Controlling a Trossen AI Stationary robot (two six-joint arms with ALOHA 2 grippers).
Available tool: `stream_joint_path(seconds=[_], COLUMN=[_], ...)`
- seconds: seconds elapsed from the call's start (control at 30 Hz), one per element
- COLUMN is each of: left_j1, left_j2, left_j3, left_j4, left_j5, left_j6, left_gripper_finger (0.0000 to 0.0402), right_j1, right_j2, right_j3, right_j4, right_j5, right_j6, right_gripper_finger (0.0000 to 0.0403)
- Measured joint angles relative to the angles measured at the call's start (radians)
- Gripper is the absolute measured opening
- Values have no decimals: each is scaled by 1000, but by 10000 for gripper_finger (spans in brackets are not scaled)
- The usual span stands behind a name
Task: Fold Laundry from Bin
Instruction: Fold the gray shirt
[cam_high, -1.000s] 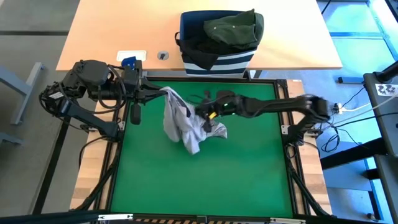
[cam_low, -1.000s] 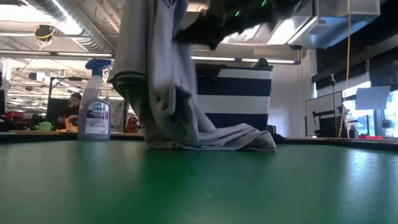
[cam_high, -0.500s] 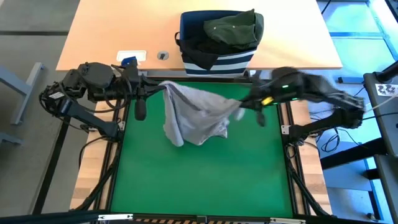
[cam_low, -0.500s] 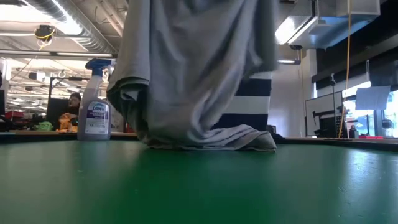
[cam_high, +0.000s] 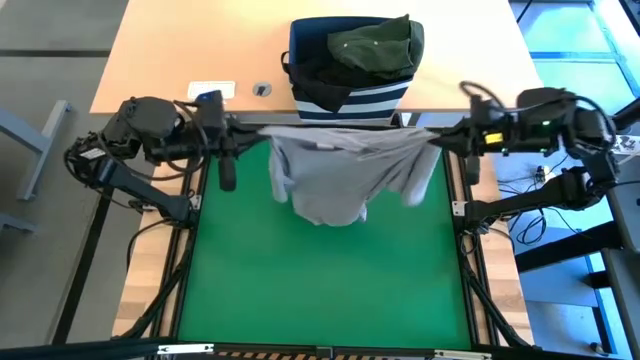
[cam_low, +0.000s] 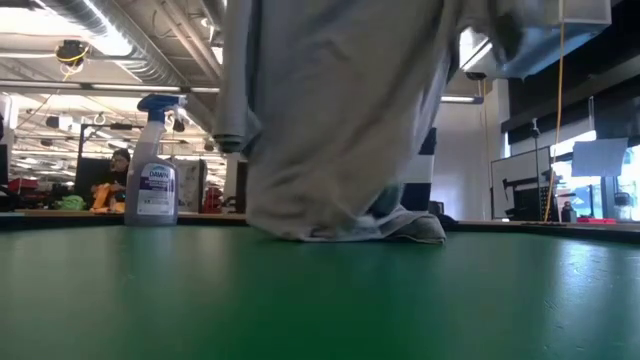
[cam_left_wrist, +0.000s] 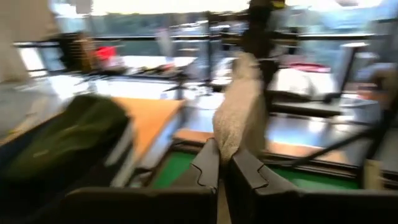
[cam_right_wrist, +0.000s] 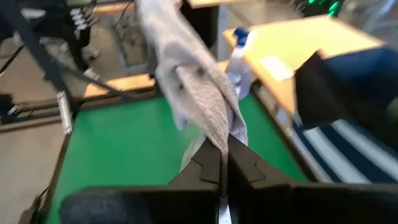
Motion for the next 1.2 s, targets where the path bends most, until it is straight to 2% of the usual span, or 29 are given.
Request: stream_joint_path(seconds=[0.1,0.17,0.23,0.37,0.5,0.57,0.7,0.83,1.0,1.1,1.2], left_j1=[0,0,0,0,20,61,174,306,406,416,399], left_j2=[1,1,4,5,12,22,44,52,48,31,12], left_j3=[0,0,0,0,0,0,0,0,0,0,0], left_j4=[14,14,11,9,15,14,15,17,16,-18,-45], left_j5=[111,115,54,-131,-327,-367,-359,-277,-106,151,313], left_j6=[1,1,2,18,134,205,325,412,432,378,259], left_gripper_finger=[5,5,5,5,5,5,5,5,5,5,5], right_j1=[0,0,0,0,0,0,-10,-91,-194,-184,-175], right_j2=[6,14,16,18,38,59,126,191,242,231,201], right_j3=[60,97,116,120,120,120,120,118,118,120,143], right_j4=[3,7,5,2,3,3,15,37,29,27,-16], right_j5=[23,24,25,29,157,242,414,461,441,309,138], right_j6=[-21,-27,-28,-33,-111,-164,-311,-417,-417,-348,-231], right_gripper_finger=[7,8,7,3,7,10,12,13,14,14,14])
